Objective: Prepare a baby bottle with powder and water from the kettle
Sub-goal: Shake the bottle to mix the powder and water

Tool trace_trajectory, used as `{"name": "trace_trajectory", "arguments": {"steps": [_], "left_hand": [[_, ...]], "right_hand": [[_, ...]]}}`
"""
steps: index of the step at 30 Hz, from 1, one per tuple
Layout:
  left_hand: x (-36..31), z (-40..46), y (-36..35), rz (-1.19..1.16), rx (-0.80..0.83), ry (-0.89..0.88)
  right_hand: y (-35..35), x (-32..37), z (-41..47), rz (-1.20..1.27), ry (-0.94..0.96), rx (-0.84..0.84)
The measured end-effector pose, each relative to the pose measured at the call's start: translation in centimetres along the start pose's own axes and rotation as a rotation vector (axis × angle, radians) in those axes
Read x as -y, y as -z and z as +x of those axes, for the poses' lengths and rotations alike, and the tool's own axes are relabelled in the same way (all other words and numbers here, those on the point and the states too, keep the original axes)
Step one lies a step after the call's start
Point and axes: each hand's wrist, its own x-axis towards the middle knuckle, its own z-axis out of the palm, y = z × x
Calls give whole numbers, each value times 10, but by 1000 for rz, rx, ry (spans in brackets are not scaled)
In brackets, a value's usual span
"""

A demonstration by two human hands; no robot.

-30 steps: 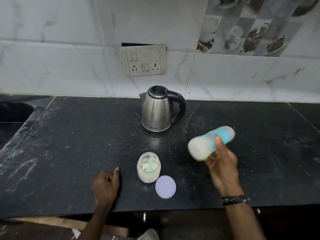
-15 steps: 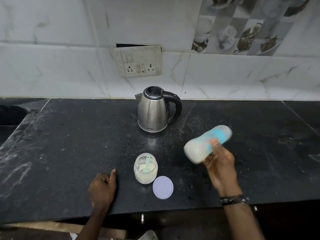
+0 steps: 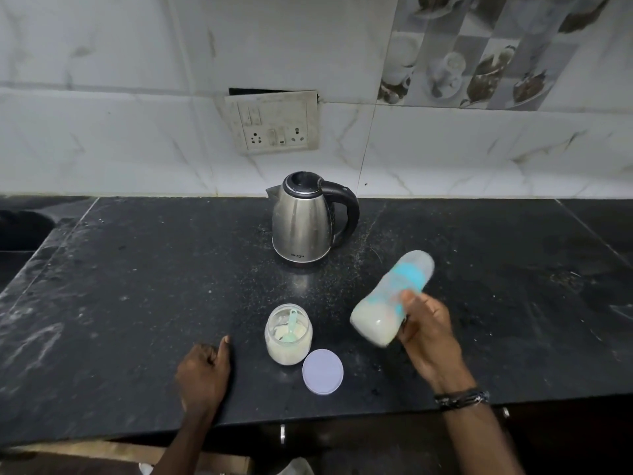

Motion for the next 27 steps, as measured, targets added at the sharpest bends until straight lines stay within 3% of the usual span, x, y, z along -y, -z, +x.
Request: {"name": "trace_trajectory", "arguments": {"steps": [2,3,5,9,12,16,18,20,22,24,27], "left_hand": [[0,-2,0,-3,12,-5],[0,-3,0,1,9,-8],[1,-1,1,0,-7,4],[2,-1,-1,-26,3,-4],[4,-2,-1,-24,-11,-22],[-1,-3,1,-24,-4,-12],[0,-4,1,-22,-2,-16],[-1,-3,3,-32,-13,-7],[-3,-3,4,-35,-7,5],[-3,-3,3,-24,-1,-7],[-1,-2,2,-20,-3,-2]], "right_hand": [[0,0,5,71,-13,-66],[0,0,5,-14,-20,-79],[-4,-3,1,-99,-27,-3],[0,-1,3,142,-36,-27],[0,-2,2,-169,-38,-22],[3,-2,2,-3,-36,1],[4,0,6,-102,-54,-43],[0,-1,2,-229,-62,56],[-5,-1,-1,-150,-64,123],[-4,0,4,-27,-53,62],[-7,2,4,-203,-70,56]]}}
